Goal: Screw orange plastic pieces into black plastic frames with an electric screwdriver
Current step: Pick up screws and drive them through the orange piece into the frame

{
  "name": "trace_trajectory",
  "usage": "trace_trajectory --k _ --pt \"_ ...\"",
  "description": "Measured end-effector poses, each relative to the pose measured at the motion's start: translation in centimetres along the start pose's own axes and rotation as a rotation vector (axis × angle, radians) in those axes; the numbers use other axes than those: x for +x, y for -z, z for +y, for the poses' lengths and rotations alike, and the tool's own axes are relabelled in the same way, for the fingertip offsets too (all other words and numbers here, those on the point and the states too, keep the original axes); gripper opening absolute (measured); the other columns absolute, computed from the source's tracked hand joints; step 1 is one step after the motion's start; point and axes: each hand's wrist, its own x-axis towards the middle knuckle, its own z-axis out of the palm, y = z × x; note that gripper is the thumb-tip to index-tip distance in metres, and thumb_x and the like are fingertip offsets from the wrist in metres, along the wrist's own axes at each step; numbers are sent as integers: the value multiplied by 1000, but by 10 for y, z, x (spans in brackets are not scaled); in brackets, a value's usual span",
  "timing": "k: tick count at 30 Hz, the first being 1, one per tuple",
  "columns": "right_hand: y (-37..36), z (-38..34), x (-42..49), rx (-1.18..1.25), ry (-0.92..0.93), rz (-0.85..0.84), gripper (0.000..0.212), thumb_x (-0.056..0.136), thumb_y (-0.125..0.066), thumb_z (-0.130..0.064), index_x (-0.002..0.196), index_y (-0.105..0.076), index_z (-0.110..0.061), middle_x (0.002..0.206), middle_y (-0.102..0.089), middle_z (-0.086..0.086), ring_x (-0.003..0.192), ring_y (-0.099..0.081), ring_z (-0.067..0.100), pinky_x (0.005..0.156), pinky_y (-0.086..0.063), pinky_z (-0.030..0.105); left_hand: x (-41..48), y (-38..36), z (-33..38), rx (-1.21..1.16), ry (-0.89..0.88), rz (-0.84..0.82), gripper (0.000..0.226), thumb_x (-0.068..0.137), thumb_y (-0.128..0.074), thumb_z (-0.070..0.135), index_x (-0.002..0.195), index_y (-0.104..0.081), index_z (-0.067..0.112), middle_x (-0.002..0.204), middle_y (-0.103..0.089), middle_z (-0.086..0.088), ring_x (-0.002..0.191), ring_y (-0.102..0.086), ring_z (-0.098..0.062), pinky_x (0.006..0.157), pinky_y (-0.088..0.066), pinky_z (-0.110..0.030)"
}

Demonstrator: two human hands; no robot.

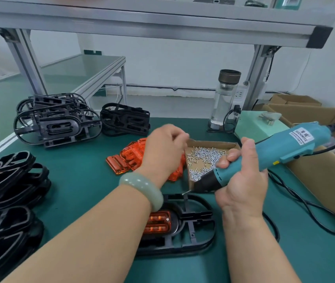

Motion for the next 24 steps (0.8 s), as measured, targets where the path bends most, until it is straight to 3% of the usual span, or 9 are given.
trace_trajectory --k 4,10,14,19,24 --pt "-2 0 -7 33 -52 -10 12 98 -58 -24 89 -54 -17 55 -49 -5 46 -46 10 48 -42 20 -29 41 -17 -312 183 127 21 83 -66 11 65 -70 22 58 -68 7 51 -59 -2 50 -48 -15" --pt "-10 -2 -19 64 -82 2 14 97 -60 -23 88 -52 -16 57 -49 -4 47 -46 10 49 -43 21 -84 79 -54 -514 421 204 20 85 -63 1 83 -74 18 76 -74 3 65 -65 -6 63 -53 -17" --pt "-18 -2 -32 68 -90 27 20 97 -60 -25 81 -51 -17 56 -49 -5 46 -47 10 50 -44 21 -102 88 -52 -611 421 204 28 85 -62 -4 88 -72 22 81 -75 -2 71 -69 -9 61 -52 -13" --pt "-24 -2 -47 116 -140 129 24 94 -65 -28 76 -51 -19 56 -51 -6 46 -47 9 49 -44 20 -117 82 -47 -747 429 246 18 87 -58 -3 87 -68 12 74 -73 -4 63 -67 -8 56 -52 -14" --pt "-15 6 -57 229 -268 155 19 94 -63 -34 81 -52 -24 61 -48 -9 49 -46 8 53 -44 19 -125 76 -46 -832 430 223 17 85 -58 -8 85 -61 9 75 -73 -10 67 -70 -16 56 -54 -17"
